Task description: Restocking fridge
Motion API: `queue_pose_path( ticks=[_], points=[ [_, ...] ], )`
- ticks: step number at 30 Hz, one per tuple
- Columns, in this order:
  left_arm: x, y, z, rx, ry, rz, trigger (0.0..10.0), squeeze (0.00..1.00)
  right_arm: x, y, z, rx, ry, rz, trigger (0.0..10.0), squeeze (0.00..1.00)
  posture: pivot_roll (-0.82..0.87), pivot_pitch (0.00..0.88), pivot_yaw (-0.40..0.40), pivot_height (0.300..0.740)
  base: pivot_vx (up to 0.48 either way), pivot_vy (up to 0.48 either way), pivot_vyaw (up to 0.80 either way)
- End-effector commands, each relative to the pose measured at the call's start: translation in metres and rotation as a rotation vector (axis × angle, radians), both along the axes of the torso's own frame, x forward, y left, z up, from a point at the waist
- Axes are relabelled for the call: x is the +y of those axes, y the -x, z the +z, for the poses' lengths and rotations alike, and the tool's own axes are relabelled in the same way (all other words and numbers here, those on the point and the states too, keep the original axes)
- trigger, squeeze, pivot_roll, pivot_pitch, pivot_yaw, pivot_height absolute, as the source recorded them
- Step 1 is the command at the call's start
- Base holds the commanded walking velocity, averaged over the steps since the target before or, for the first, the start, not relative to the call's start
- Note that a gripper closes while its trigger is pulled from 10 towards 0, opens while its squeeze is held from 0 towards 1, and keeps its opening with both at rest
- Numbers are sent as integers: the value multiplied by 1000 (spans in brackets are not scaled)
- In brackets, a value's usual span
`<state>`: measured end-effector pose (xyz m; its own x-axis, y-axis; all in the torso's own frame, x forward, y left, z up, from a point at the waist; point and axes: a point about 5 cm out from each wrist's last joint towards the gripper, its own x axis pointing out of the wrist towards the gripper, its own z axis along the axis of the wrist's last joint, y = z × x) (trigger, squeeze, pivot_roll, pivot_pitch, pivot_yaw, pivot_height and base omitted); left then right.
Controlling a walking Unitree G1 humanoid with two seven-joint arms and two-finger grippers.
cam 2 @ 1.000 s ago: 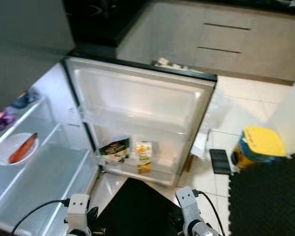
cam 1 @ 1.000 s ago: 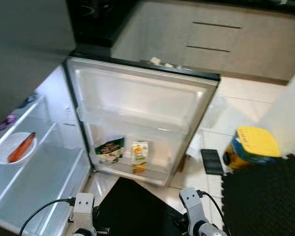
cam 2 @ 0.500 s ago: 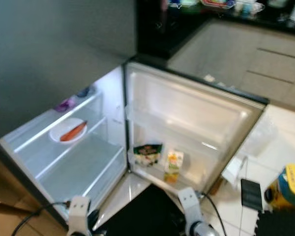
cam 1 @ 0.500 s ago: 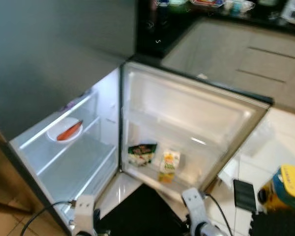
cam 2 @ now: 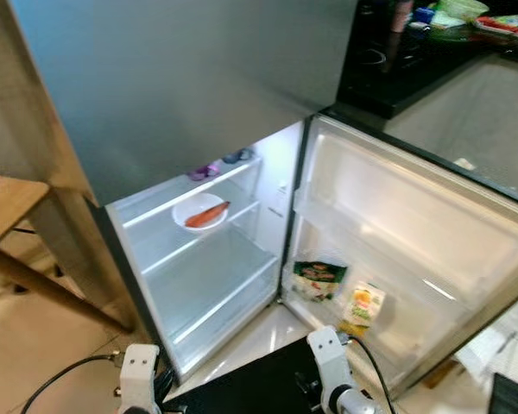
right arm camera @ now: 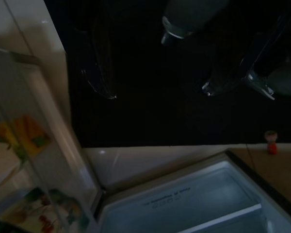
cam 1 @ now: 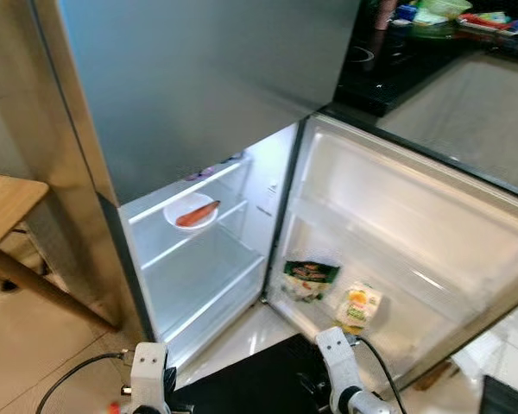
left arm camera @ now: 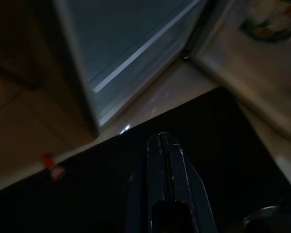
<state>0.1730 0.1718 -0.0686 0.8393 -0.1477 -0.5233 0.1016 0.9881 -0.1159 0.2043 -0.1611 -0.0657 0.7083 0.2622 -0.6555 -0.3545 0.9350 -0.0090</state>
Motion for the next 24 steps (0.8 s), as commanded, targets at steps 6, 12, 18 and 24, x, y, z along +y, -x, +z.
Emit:
queue_pose_path(
  ticks=[6,12,18,24],
  points=[
    [-4,0,0,4,-6,-34,10000,0,-5,3,-1,9,-4,-35,10000,0,-64,35,-76,713,0,0,0],
    [-5,-2,0,3,-6,-43,10000,0,-5,4,-2,10,-4,-38,10000,0,-68,34,-72,713,0,-235,0],
    [-5,-2,0,5,-6,-46,10000,0,-5,3,-2,10,-4,-42,10000,0,-71,31,-70,713,0,-324,0],
    [-6,-1,0,9,-5,-49,10000,0,-6,3,-1,11,0,-45,10000,0,-72,26,-71,713,0,-326,0]
  ],
)
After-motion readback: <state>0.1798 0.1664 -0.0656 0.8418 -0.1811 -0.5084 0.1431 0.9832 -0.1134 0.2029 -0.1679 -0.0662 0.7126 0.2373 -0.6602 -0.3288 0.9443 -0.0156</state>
